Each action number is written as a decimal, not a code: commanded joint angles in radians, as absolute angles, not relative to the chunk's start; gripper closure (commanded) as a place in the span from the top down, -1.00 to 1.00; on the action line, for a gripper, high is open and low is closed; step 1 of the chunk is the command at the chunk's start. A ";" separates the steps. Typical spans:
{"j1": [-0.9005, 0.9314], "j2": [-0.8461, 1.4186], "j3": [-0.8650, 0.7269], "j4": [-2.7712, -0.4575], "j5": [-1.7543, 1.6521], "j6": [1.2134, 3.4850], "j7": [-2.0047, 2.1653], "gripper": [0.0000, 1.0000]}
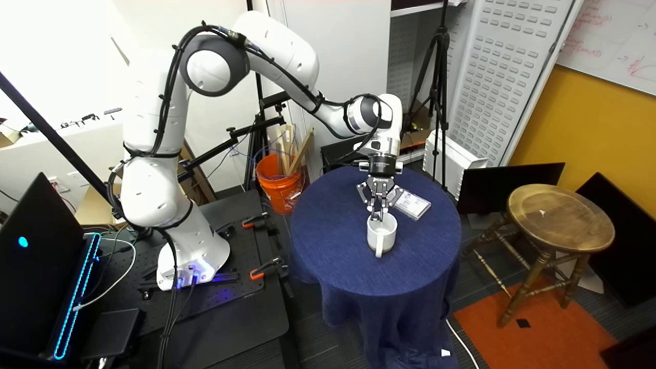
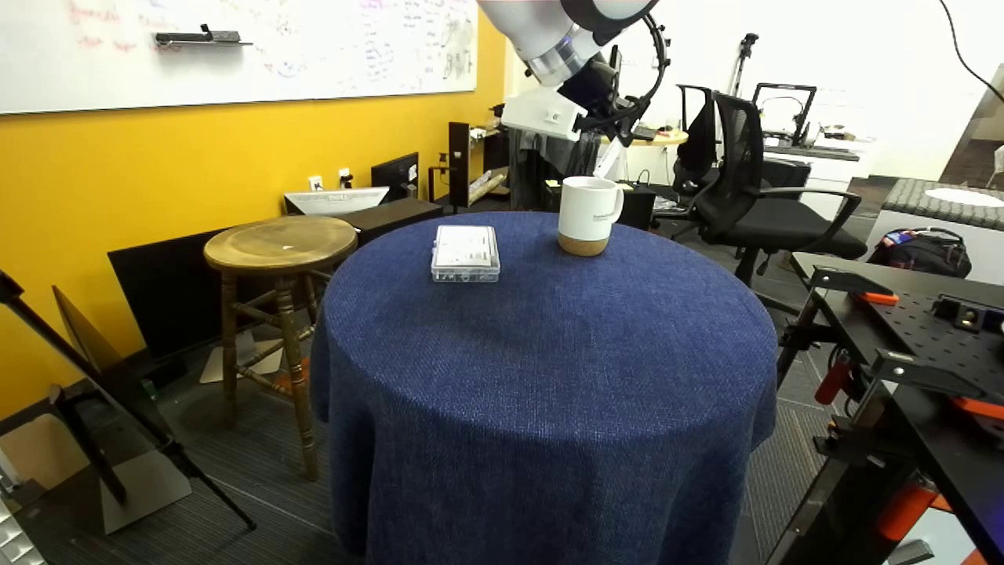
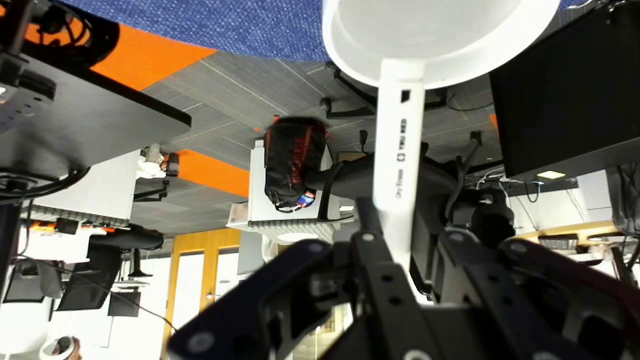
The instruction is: Pick the marker and put it in the cup
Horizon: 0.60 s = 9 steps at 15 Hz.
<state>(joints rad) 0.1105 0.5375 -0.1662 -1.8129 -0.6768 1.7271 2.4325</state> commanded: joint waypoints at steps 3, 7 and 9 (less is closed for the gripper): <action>0.094 0.613 -0.147 -1.701 -0.663 1.651 2.388 -0.90; 0.098 0.649 -0.148 -1.655 -0.663 1.651 2.388 -0.90; 0.100 0.662 -0.148 -1.638 -0.660 1.647 2.386 -0.61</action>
